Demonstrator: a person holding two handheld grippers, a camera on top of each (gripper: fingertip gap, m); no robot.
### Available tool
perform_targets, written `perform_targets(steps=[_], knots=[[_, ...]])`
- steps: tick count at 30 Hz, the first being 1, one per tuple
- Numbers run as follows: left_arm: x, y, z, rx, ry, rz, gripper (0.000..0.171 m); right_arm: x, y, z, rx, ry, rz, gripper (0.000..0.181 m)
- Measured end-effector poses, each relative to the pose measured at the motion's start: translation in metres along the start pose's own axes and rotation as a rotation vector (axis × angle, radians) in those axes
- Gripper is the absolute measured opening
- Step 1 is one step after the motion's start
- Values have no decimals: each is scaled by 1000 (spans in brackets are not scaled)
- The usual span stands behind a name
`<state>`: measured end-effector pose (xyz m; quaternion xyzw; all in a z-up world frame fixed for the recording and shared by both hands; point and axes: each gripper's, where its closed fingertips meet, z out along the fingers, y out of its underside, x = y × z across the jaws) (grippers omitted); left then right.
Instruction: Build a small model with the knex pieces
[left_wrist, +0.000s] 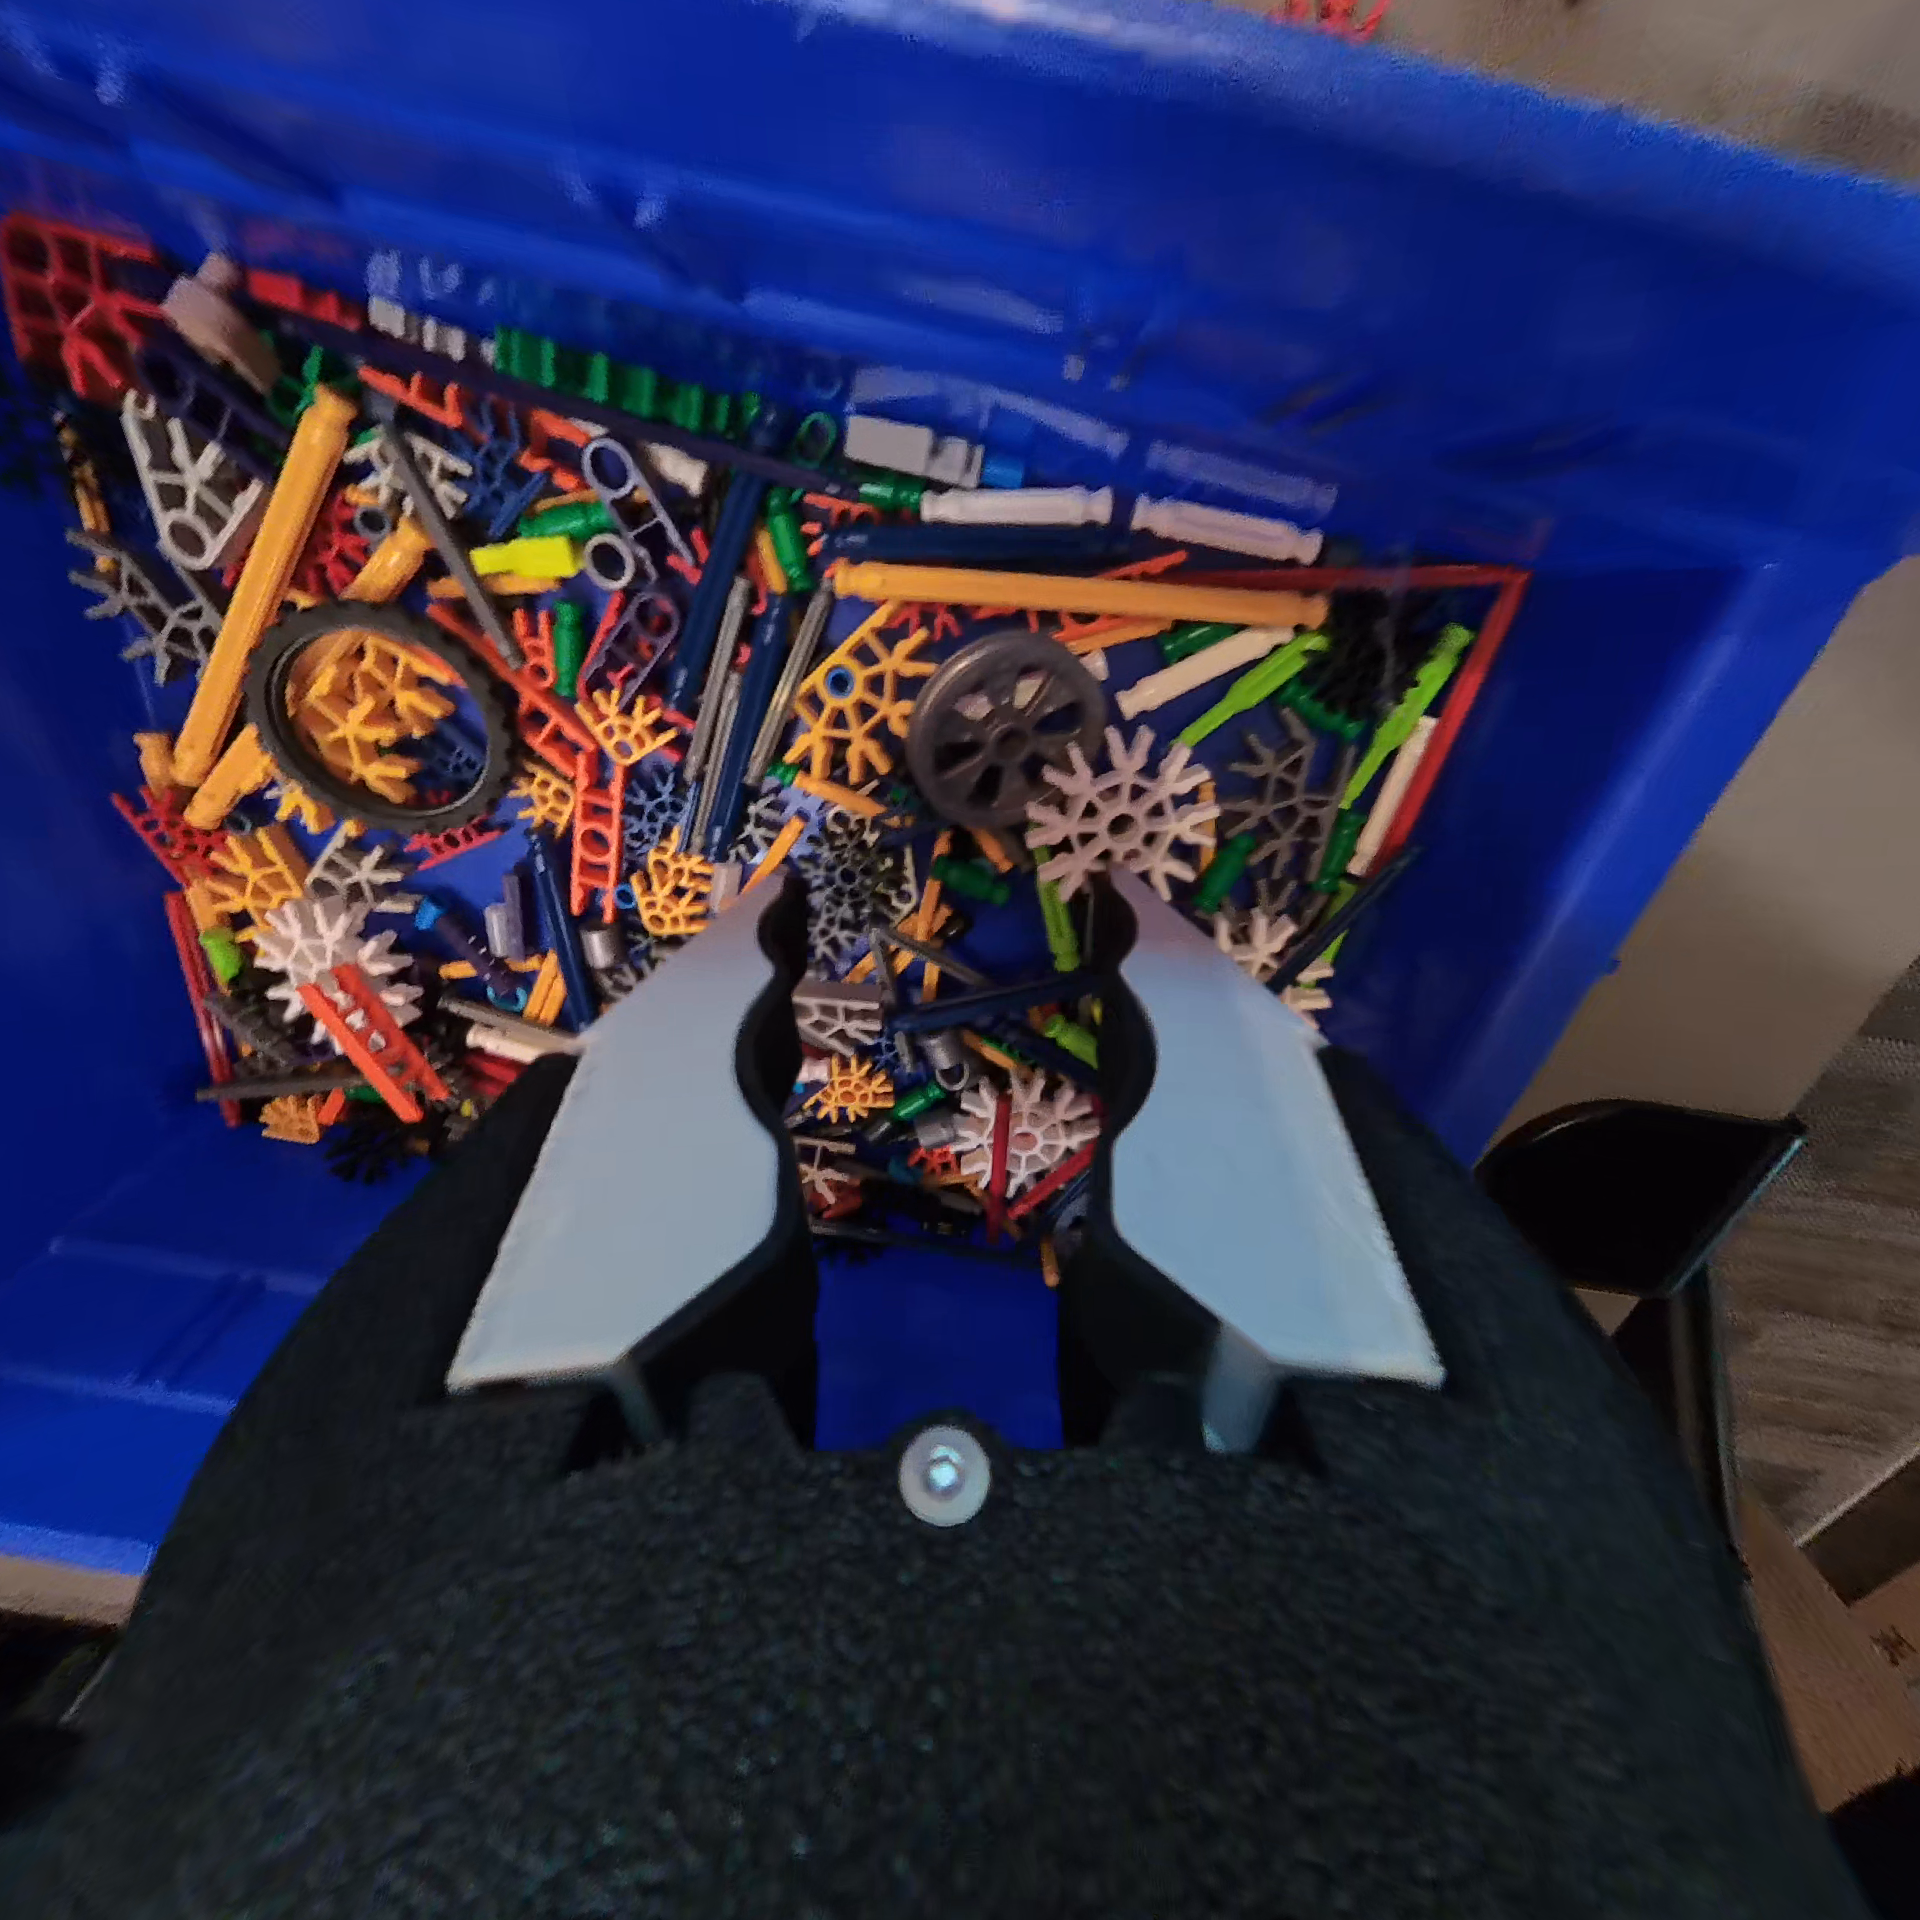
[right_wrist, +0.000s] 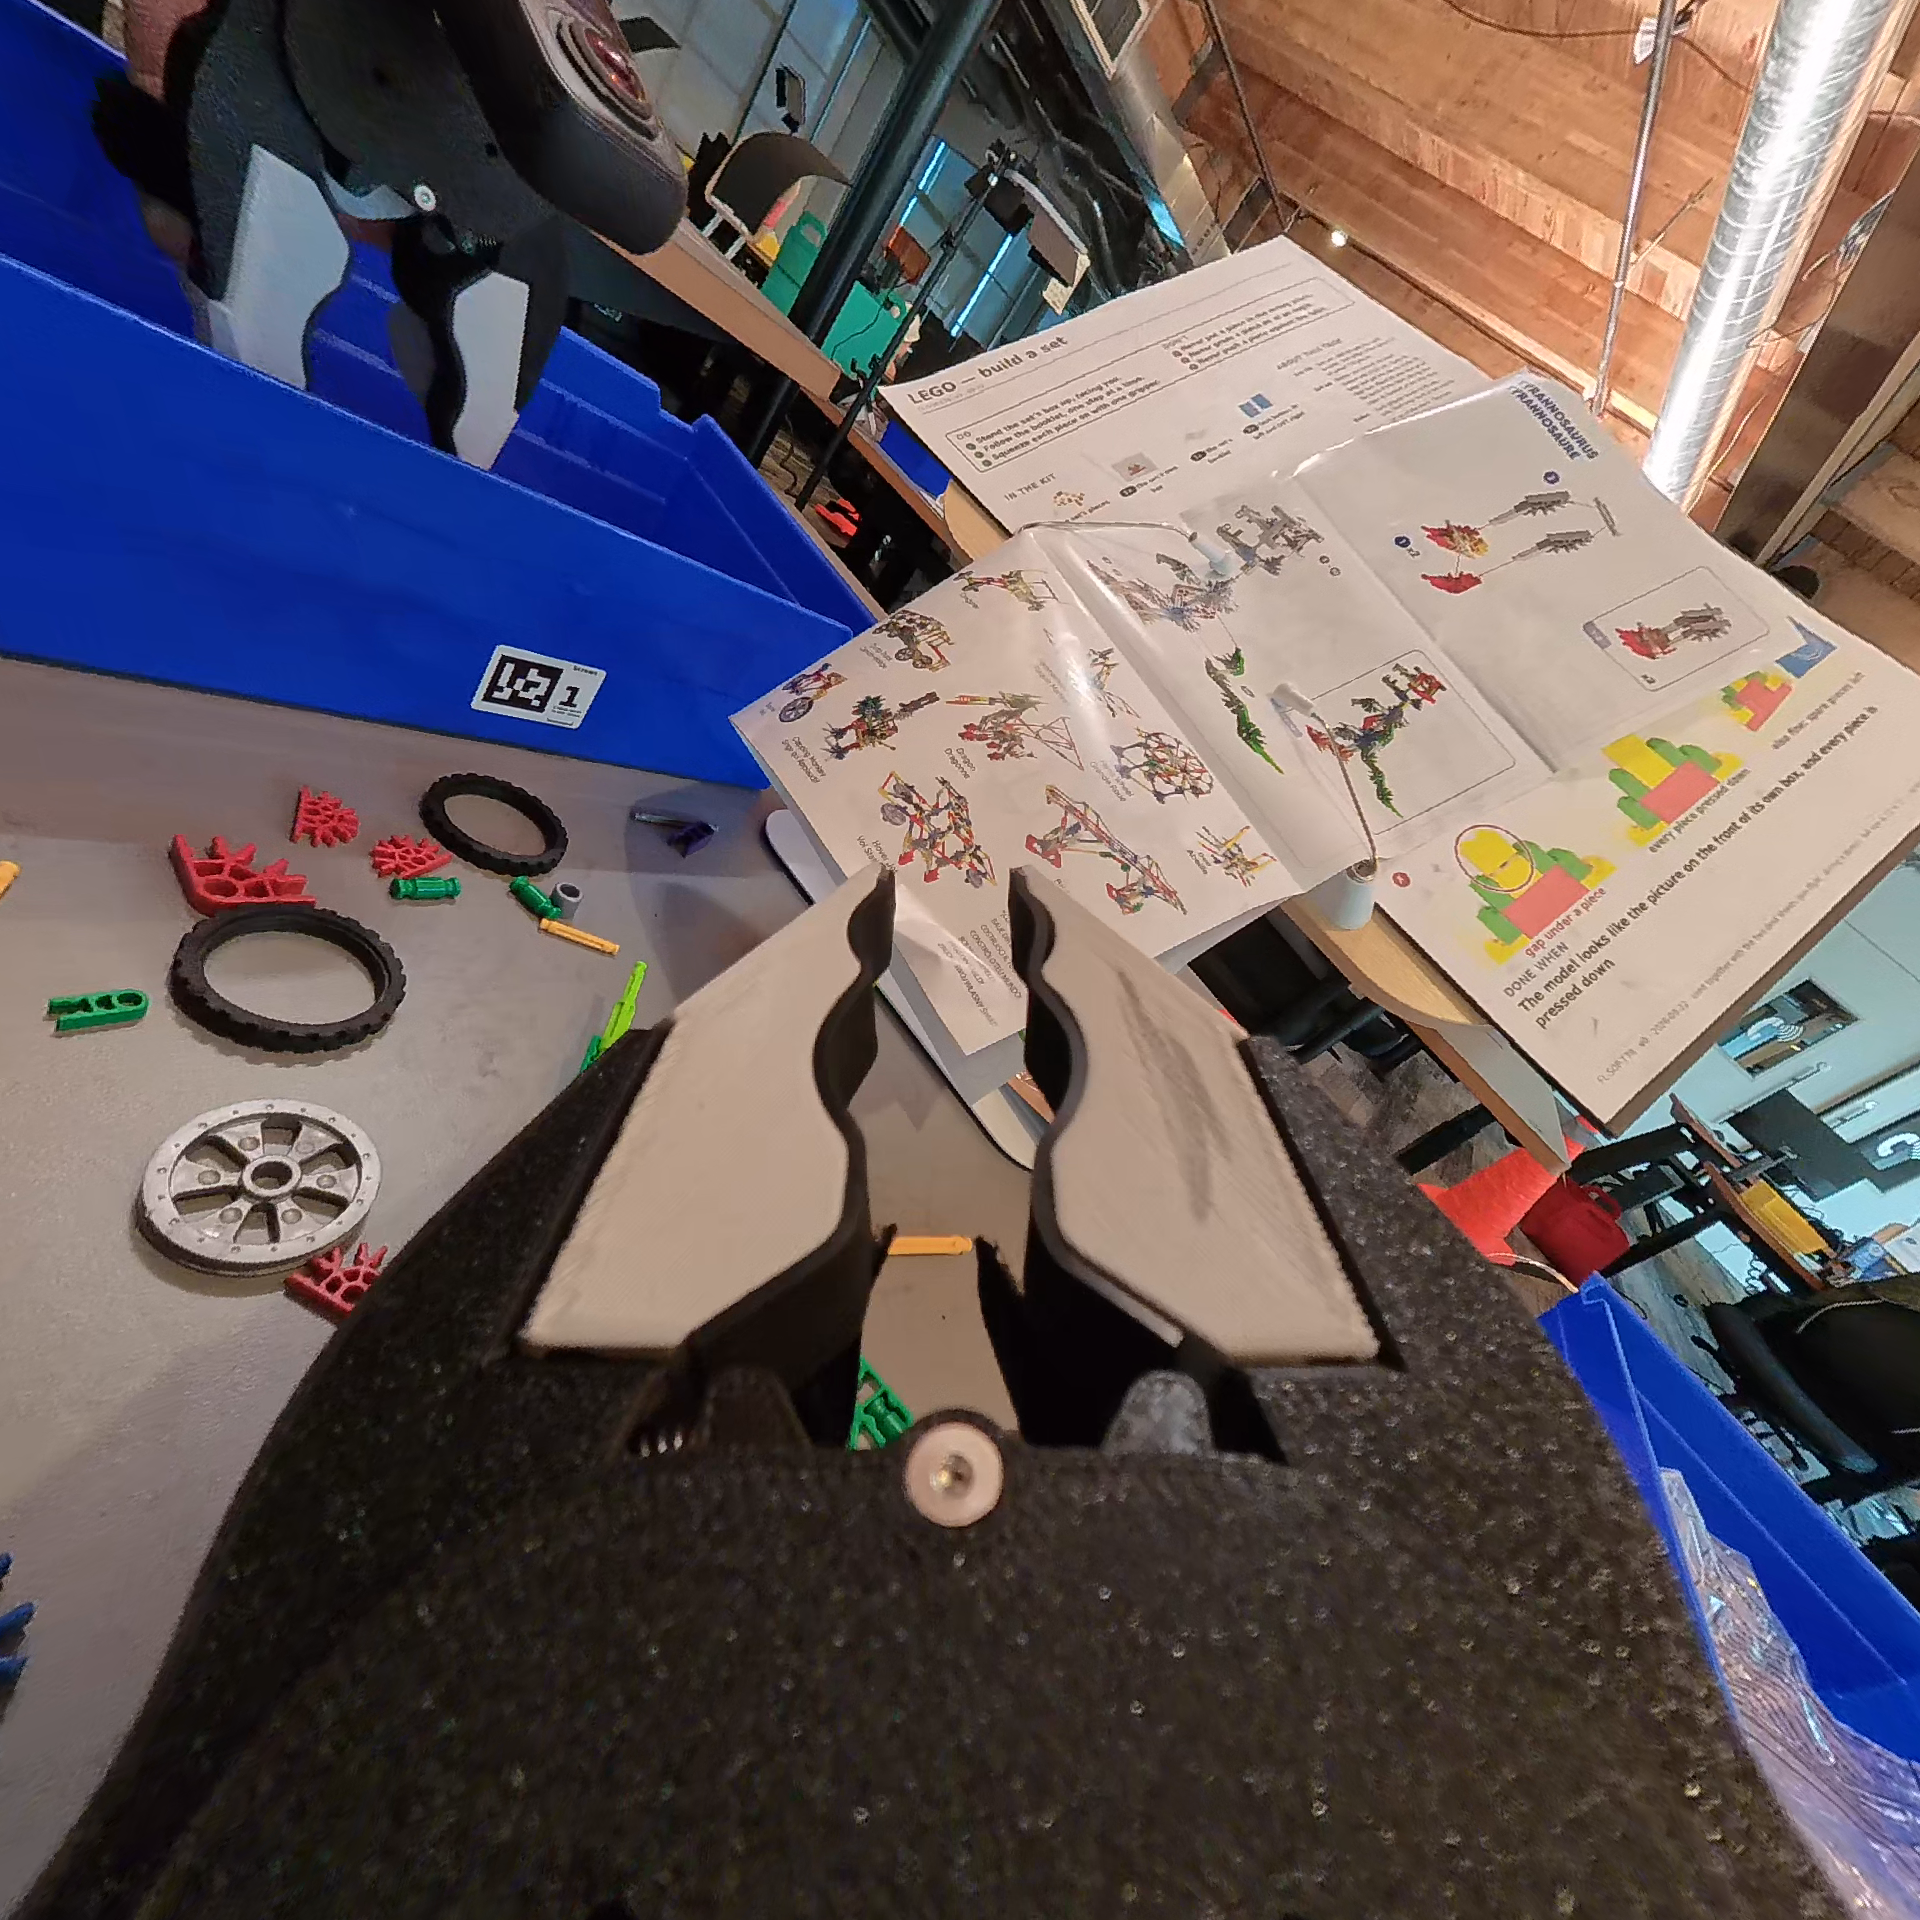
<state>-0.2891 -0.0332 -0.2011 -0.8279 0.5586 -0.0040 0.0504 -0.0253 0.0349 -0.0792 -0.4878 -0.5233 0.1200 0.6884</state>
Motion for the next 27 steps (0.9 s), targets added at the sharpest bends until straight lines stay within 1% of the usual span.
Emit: perform_targets(steps=[5,11,13,17,20,23,24,27], knots=[[4,-6,8,-8,7,31,55,0,1,0,-3,1,-2,21],[11,-13,13,20,40,44,46,0,1,1,-4,0,-3,21],[15,-14,13,29,59,50,38,0,1,1,-4,1,-2,21],[17,-15,13,39,63,55,33,1,0,0,-2,2,-2,22],[15,-14,13,34,38,69,13,1,0,0,-1,4,-2,21],[16,-14,13,39,28,83,7,1,0,0,0,4,-1,21],[16,-15,13,50,25,90,0,1,0,0,0,3,-2,21],[10,-13,8,63,2,83,0,0,0,0,-2,0,-4,21]])
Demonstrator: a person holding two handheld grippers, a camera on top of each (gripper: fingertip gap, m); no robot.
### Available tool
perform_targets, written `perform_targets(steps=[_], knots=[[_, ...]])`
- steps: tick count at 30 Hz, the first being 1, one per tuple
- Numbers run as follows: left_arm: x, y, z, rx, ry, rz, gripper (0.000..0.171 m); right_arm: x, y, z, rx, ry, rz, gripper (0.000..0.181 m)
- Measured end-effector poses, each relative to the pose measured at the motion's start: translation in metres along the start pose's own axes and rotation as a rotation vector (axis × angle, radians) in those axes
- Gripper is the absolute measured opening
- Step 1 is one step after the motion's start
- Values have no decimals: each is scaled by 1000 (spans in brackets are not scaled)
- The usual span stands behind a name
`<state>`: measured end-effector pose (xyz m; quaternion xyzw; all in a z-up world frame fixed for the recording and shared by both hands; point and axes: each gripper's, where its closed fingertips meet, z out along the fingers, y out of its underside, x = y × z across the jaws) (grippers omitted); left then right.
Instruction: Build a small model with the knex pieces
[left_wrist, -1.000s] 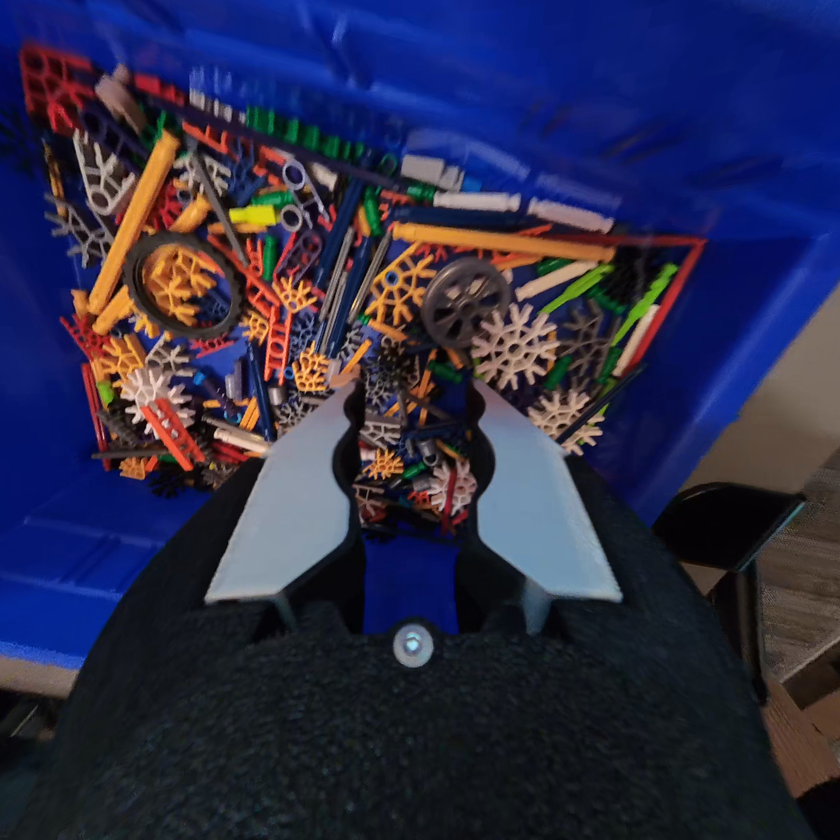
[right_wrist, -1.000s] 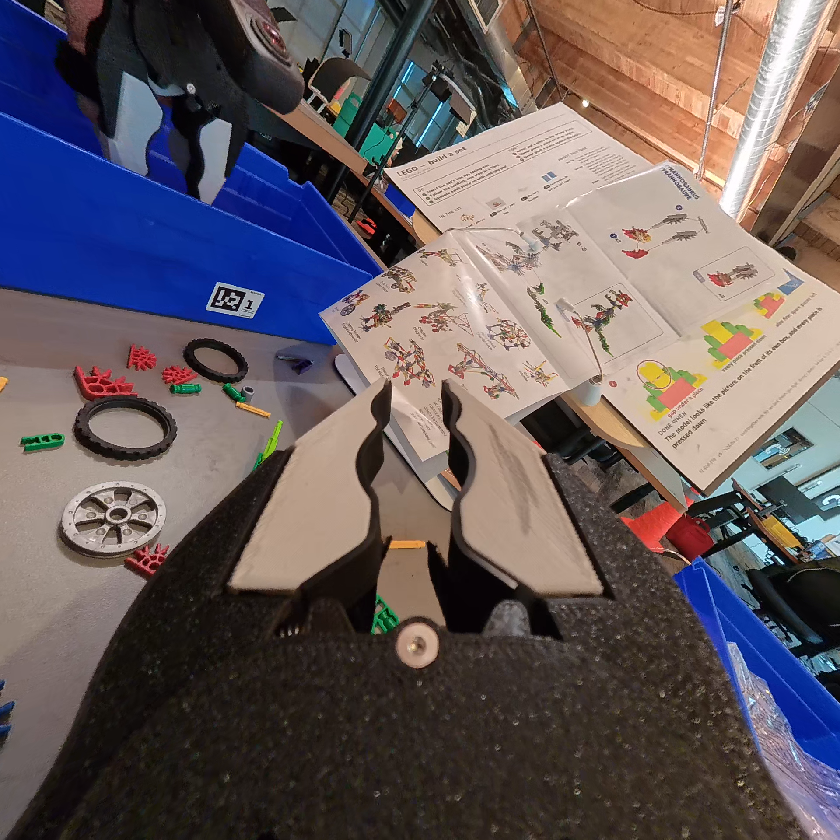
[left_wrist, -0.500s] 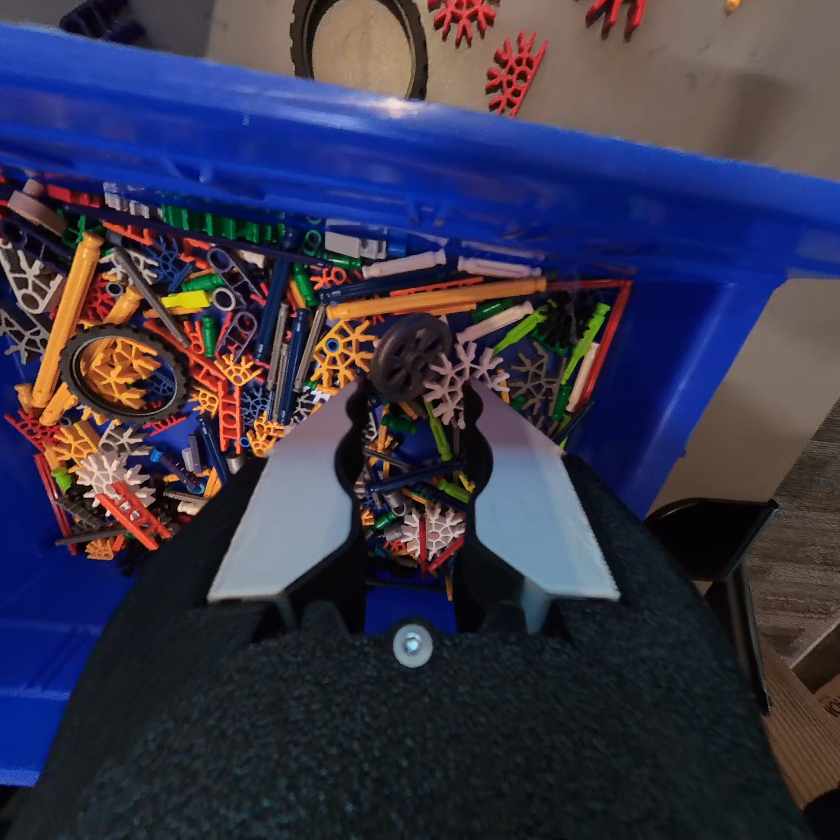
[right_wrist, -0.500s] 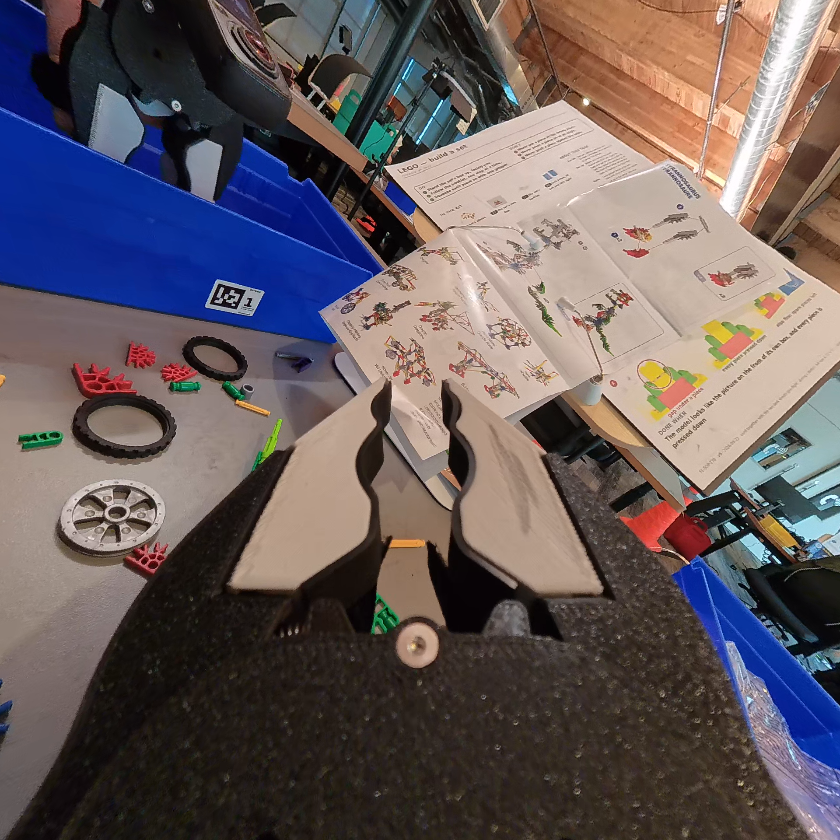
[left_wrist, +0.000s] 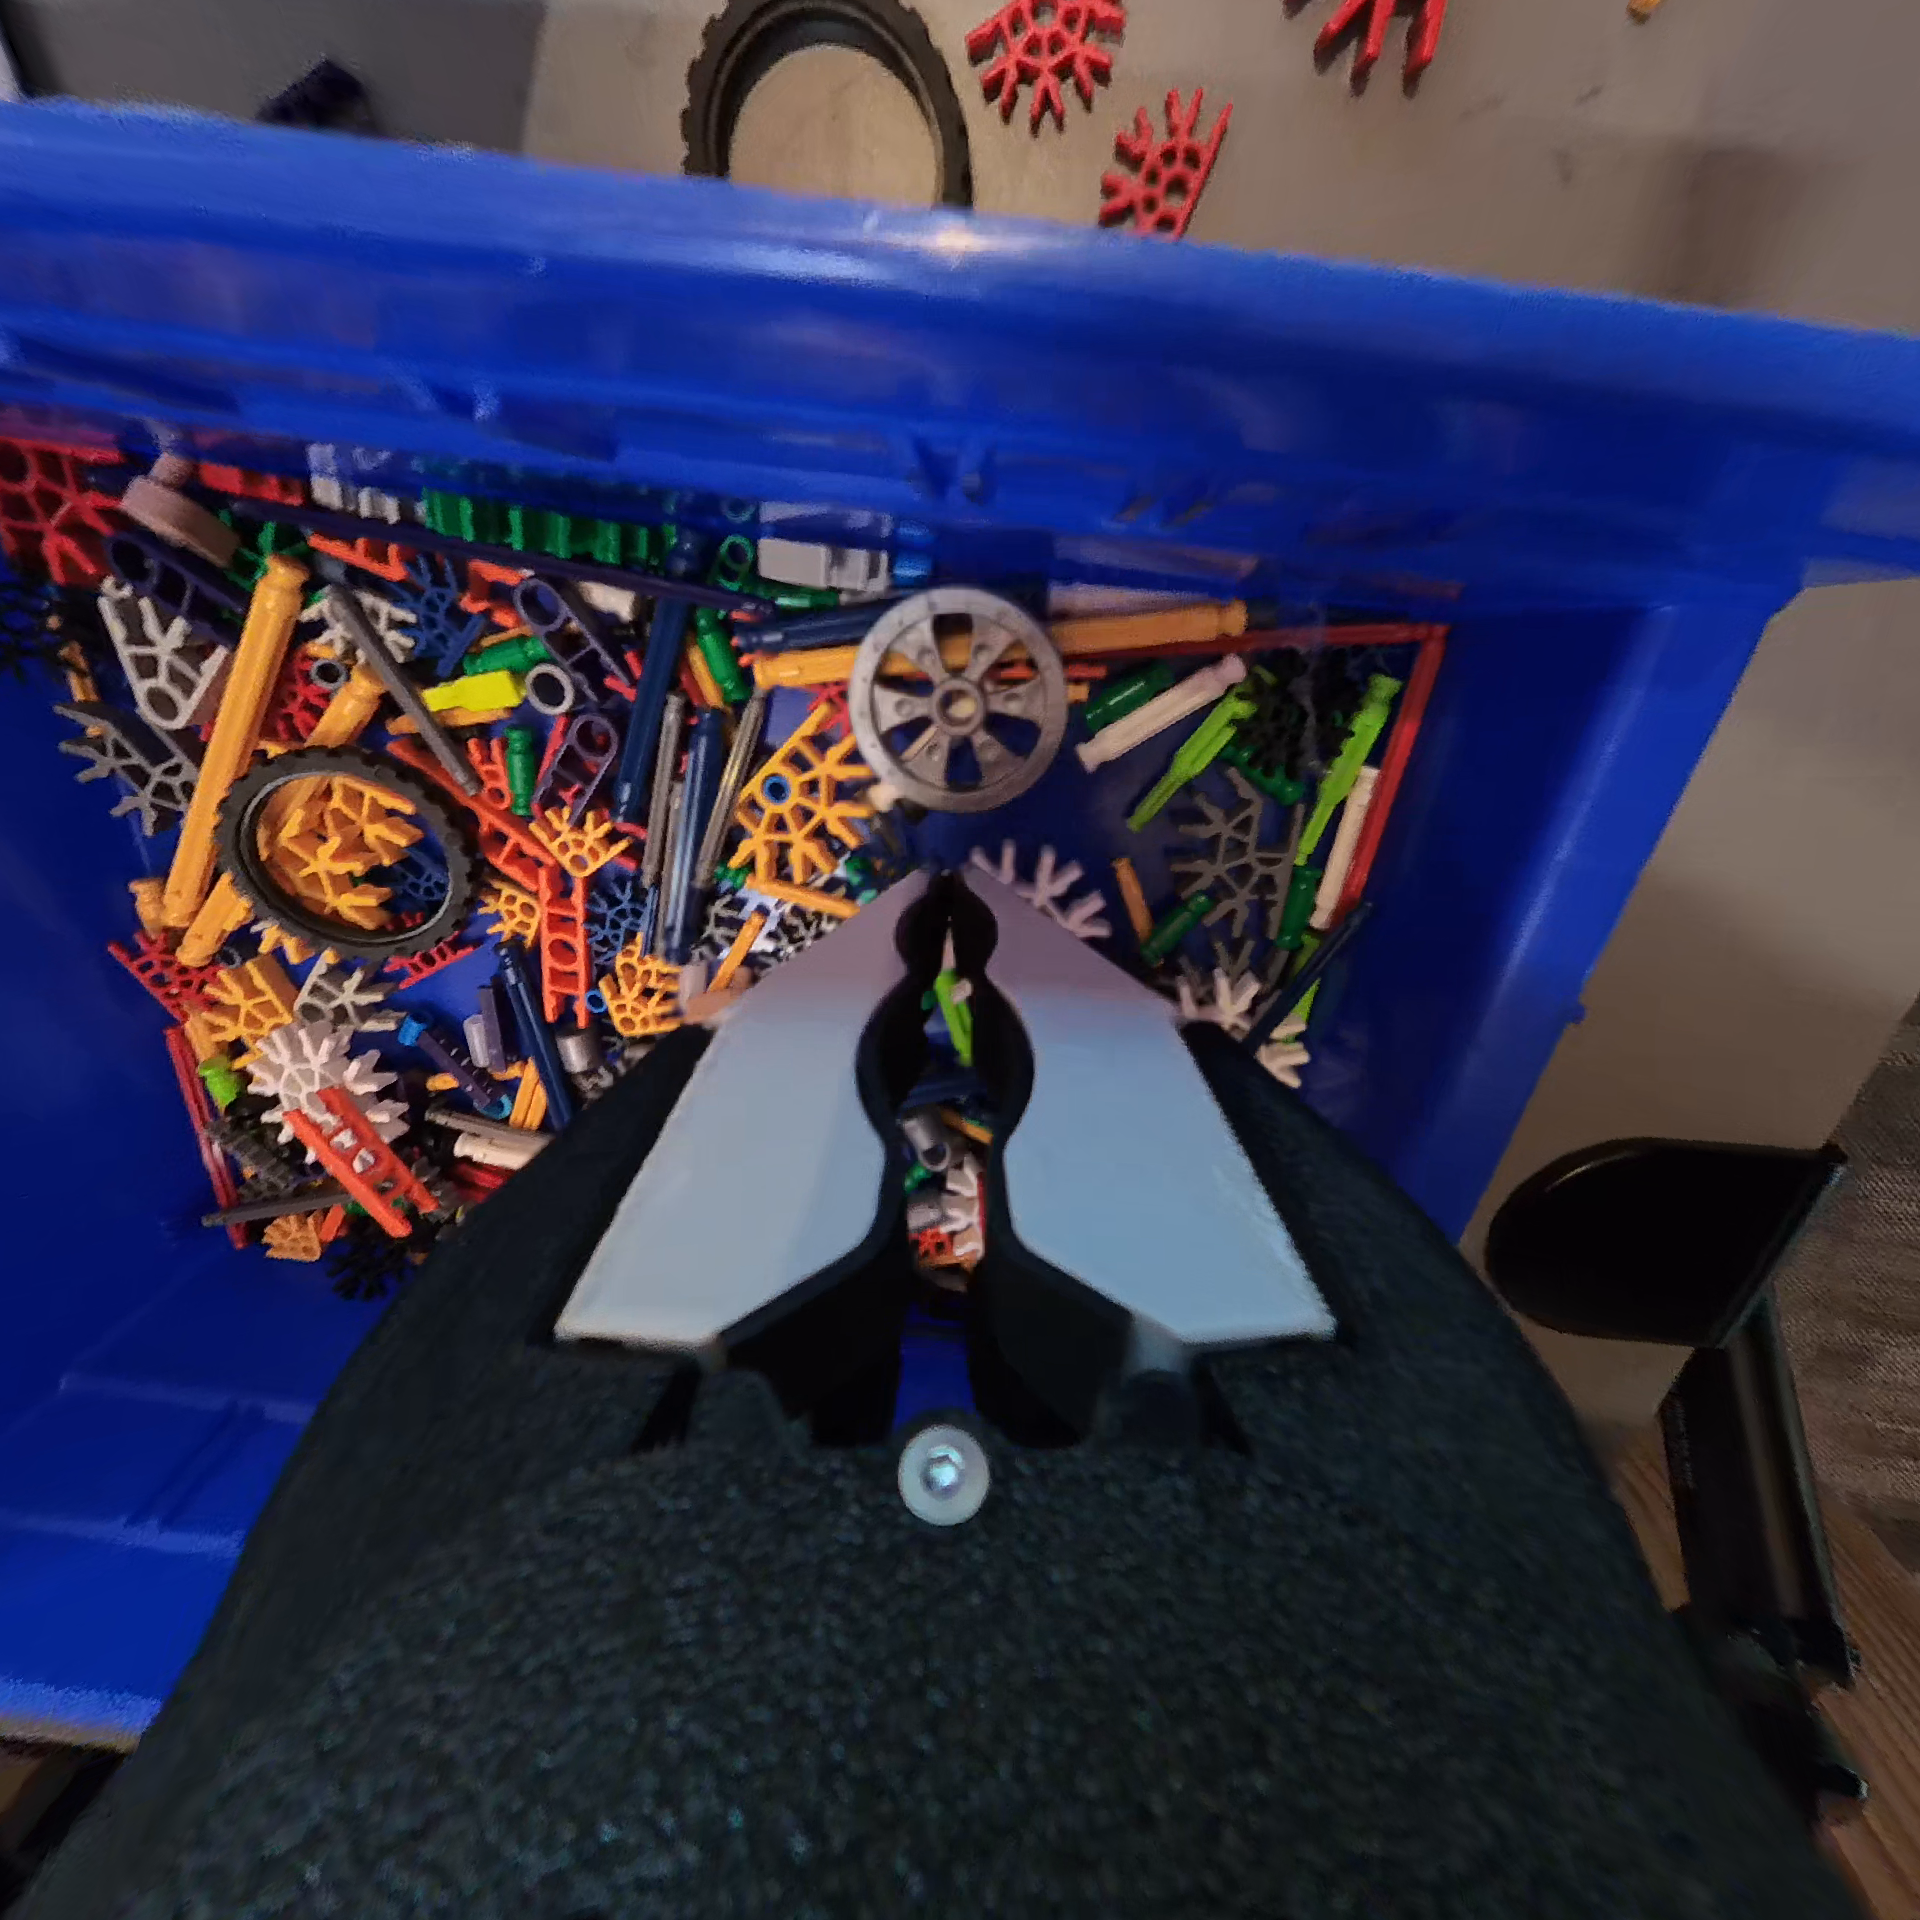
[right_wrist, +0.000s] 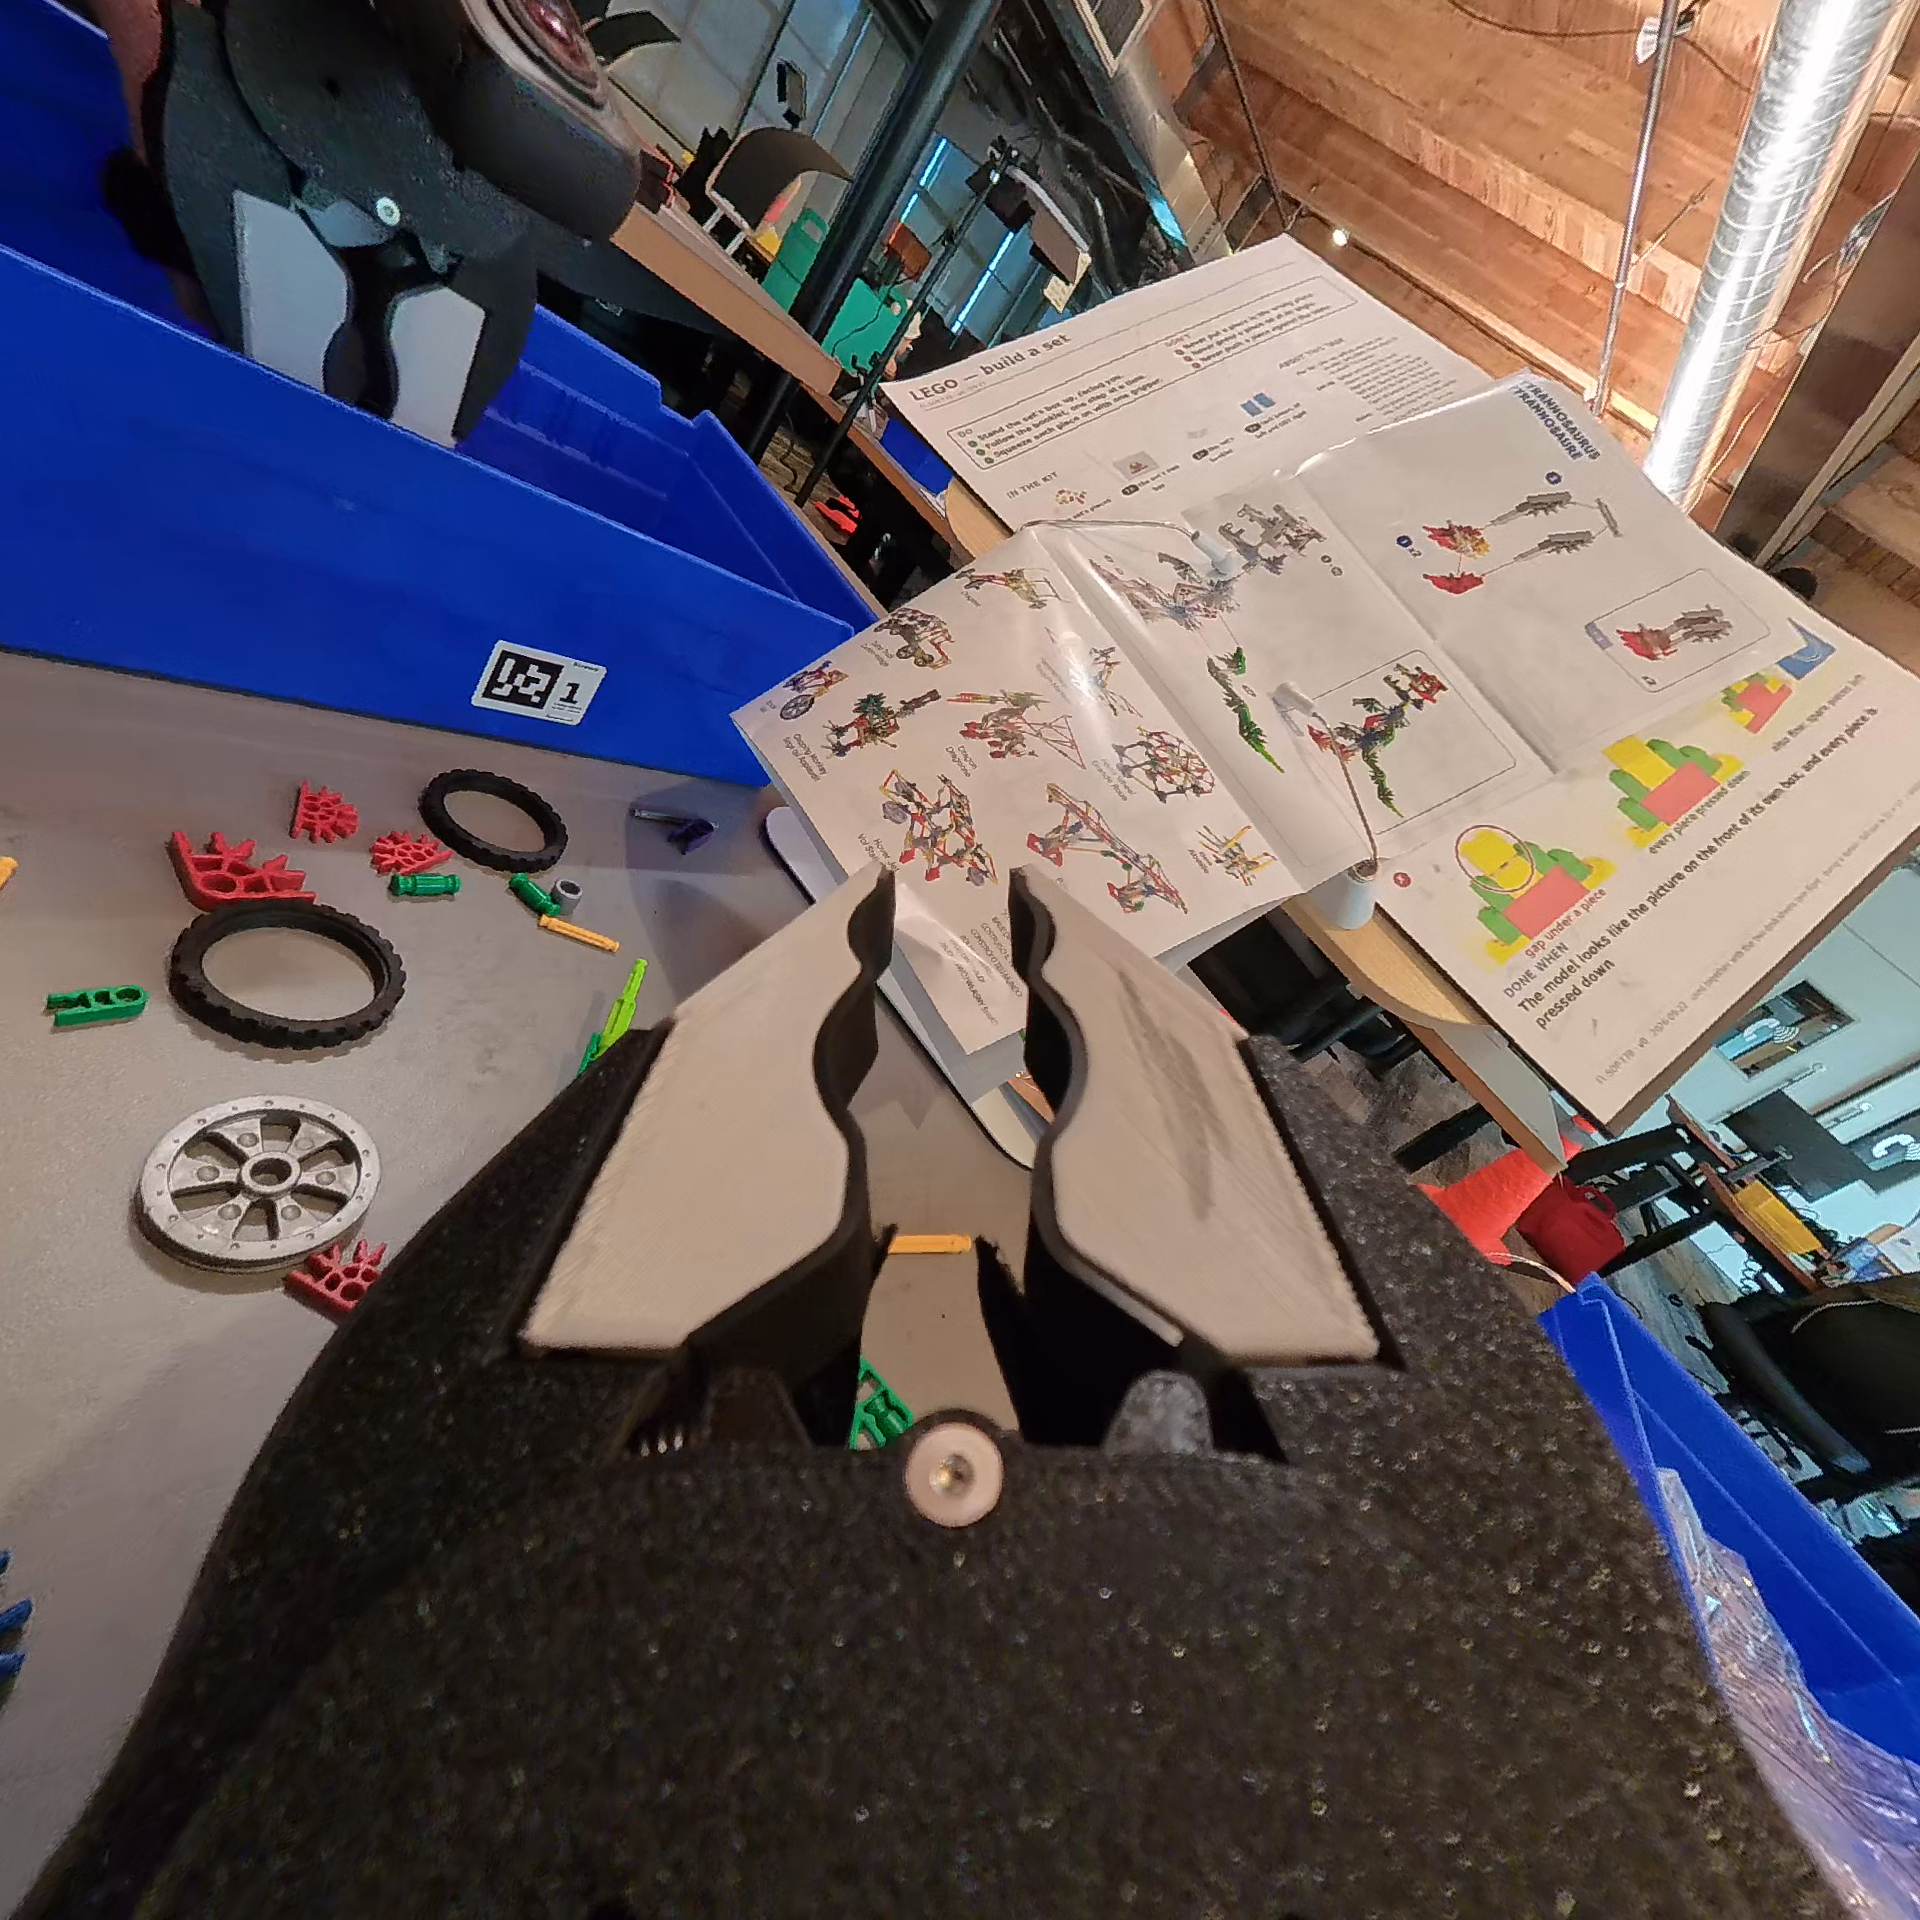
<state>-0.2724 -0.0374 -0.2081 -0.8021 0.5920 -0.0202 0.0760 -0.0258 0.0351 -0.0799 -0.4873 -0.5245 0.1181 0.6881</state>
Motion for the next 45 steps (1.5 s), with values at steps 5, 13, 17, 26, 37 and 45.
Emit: perform_targets(steps=[5,13,17,26,37,45], knots=[[-19,10,-9,-1,-77,-41,0,0,1,1,-4,1,2,22],[-47,13,2,-4,-174,-31,24,-1,6,3,-21,-2,-1,22],[-49,14,9,-8,-154,-25,19,-1,7,3,-27,-3,0,22],[-45,14,13,-4,-129,-8,5,-1,8,3,-29,-5,0,22],[-33,28,-2,-19,-135,-47,5,0,7,3,-28,-2,-3,21],[-27,31,-8,-68,-87,-78,19,0,7,2,-27,-2,-3,21]])
